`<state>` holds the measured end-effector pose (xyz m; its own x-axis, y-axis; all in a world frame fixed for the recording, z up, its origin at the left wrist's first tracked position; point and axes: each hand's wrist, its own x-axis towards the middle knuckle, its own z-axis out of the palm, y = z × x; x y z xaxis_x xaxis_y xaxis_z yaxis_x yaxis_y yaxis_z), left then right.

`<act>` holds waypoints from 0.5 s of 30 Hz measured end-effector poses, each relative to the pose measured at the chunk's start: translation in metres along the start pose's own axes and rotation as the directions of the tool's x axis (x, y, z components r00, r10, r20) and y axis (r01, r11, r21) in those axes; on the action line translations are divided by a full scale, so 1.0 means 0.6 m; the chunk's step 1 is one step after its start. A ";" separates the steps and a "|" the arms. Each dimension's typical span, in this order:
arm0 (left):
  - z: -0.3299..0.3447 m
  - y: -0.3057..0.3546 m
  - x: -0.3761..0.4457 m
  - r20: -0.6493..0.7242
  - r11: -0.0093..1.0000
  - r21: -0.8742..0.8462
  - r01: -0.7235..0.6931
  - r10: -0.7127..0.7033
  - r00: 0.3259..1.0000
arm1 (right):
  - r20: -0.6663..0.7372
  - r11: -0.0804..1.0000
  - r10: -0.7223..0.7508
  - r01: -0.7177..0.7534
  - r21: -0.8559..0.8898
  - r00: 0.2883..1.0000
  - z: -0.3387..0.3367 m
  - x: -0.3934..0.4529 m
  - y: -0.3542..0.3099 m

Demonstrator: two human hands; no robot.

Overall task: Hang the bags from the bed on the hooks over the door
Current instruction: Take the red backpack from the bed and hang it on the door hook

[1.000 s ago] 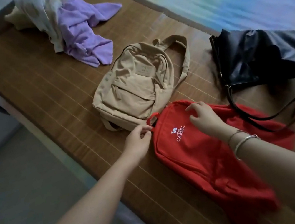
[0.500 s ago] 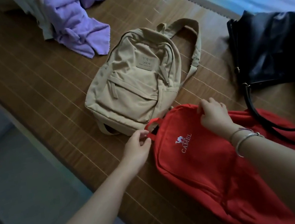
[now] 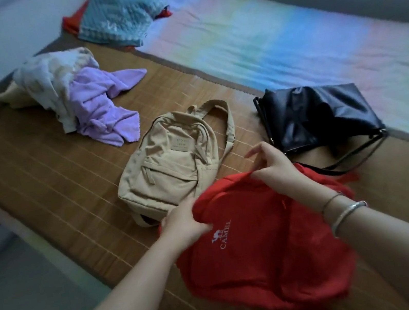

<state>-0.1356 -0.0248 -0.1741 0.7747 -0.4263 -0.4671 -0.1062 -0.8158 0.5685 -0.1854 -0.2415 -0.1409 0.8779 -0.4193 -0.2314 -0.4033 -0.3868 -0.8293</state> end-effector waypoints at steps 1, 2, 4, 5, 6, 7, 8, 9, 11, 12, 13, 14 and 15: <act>-0.015 0.008 -0.013 -0.014 0.998 -0.040 -0.042 0.041 0.999 | -0.009 0.999 -0.031 0.031 0.007 0.999 -0.012 -0.022 -0.025; -0.030 0.016 -0.023 -0.028 0.993 -0.077 -0.086 0.084 0.996 | -0.015 0.998 -0.057 0.057 -0.001 0.998 -0.024 -0.044 -0.046; -0.064 0.039 -0.043 -0.064 0.975 -0.121 -0.187 0.181 0.981 | -0.048 0.995 -0.098 0.096 -0.032 0.994 -0.050 -0.091 -0.085; -0.079 0.053 -0.052 -0.082 0.959 -0.145 -0.242 0.232 0.969 | -0.075 0.994 -0.103 0.100 -0.044 0.992 -0.064 -0.113 -0.101; -0.100 0.073 -0.068 -0.094 0.934 -0.164 -0.318 0.307 0.947 | -0.119 0.995 -0.097 0.092 -0.047 0.988 -0.081 -0.147 -0.120; -0.115 0.092 -0.081 -0.099 0.907 -0.181 -0.380 0.368 0.925 | -0.139 0.996 -0.083 0.078 -0.042 0.987 -0.094 -0.177 -0.134; -0.128 0.111 -0.095 -0.097 0.876 -0.206 -0.437 0.426 0.899 | -0.147 0.997 -0.067 0.061 -0.044 0.987 -0.105 -0.206 -0.143; -0.142 0.138 -0.116 -0.080 0.833 -0.222 -0.506 0.502 0.861 | -0.167 0.998 -0.039 0.031 -0.054 0.985 -0.115 -0.249 -0.154; -0.157 0.185 -0.152 -0.039 0.734 -0.273 -0.622 0.638 0.769 | -0.216 0.998 0.023 -0.036 -0.055 0.976 -0.126 -0.317 -0.167; -0.160 0.207 -0.170 -0.013 0.680 -0.301 -0.669 0.698 0.716 | -0.267 0.998 0.040 -0.050 -0.031 0.963 -0.129 -0.350 -0.174; -0.161 0.229 -0.194 0.018 0.634 -0.331 -0.699 0.744 0.667 | -0.323 0.998 0.050 -0.063 -0.030 0.945 -0.131 -0.385 -0.180; -0.162 0.243 -0.209 0.030 0.592 -0.358 -0.722 0.780 0.625 | -0.368 0.997 0.042 -0.063 -0.045 0.929 -0.133 -0.402 -0.184; -0.160 0.267 -0.246 0.063 0.535 -0.393 -0.748 0.827 0.559 | -0.431 0.993 0.051 -0.092 -0.073 0.901 -0.139 -0.450 -0.193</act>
<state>-0.2069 -0.0550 0.0508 0.3058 -0.9374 0.1666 -0.3908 0.0360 0.9198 -0.3975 -0.1522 0.0599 0.6590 -0.7515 -0.0320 -0.5000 -0.4060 -0.7649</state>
